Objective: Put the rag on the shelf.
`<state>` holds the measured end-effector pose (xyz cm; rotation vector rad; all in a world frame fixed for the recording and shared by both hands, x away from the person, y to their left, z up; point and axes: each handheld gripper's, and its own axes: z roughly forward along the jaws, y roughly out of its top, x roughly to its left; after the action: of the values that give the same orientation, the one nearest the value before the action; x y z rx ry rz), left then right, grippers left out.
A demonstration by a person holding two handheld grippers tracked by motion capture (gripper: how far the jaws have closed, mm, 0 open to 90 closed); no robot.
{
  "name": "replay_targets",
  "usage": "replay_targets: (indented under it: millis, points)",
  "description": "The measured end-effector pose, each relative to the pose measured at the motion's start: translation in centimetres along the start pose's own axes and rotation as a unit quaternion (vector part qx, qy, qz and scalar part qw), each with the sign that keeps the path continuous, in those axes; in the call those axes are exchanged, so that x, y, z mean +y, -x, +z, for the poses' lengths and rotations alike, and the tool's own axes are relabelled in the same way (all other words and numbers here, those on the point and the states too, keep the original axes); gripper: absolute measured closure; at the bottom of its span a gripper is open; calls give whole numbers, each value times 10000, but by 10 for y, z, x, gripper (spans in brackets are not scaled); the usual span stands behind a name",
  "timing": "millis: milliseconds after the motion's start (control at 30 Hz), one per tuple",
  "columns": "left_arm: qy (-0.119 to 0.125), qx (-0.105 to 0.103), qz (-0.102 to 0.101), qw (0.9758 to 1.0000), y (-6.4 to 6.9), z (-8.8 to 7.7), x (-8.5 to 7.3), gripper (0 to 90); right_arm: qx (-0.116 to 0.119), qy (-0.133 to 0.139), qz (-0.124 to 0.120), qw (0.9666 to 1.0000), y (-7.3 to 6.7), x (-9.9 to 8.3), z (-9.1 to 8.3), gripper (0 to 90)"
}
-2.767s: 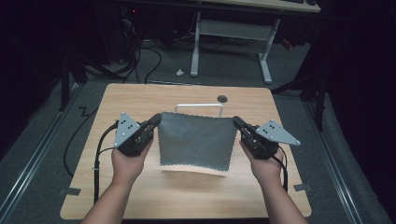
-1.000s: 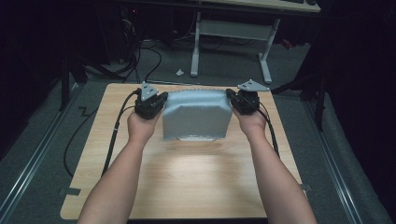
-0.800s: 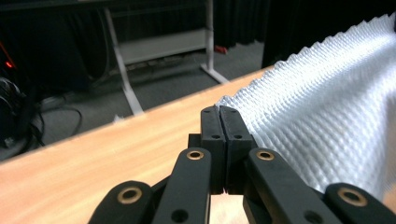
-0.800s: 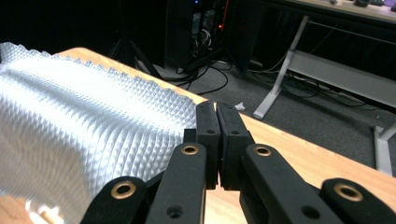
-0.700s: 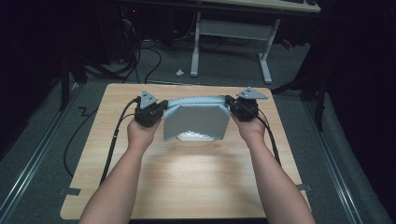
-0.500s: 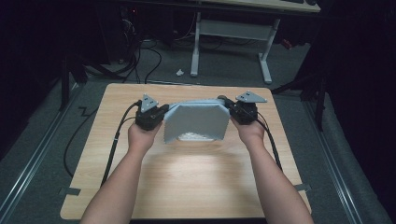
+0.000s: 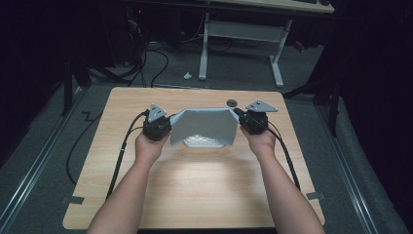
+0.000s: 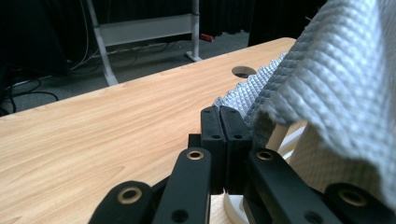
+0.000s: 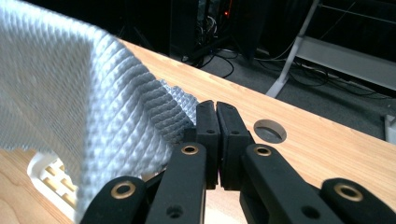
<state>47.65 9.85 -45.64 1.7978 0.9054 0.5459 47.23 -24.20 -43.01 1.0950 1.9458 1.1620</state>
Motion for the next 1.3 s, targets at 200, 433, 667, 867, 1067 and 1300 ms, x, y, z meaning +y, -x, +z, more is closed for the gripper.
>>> replay_targets:
  millis: [200,433,667,867,1067,1300]
  points:
    - [-105,-42,-39,9999,2,4,-7,891,-37,-107,77,9999,-1,-12,3,896]
    - [-175,-91,-135,9997,1,7,-13,889,-36,-174,115,9998,-2,-25,7,896]
    - [-262,-163,-223,9993,2,11,-20,883,-50,-273,141,9995,-4,-36,8,895]
    - [-295,-177,-254,9991,2,12,-22,872,-12,-261,219,9994,-3,-43,6,895]
    - [-286,-203,-287,9990,3,12,-24,867,-38,-268,205,9994,-4,-45,5,893]
    - [-283,-128,-451,9985,-2,6,-23,734,3,-288,310,9991,-1,-45,4,835]
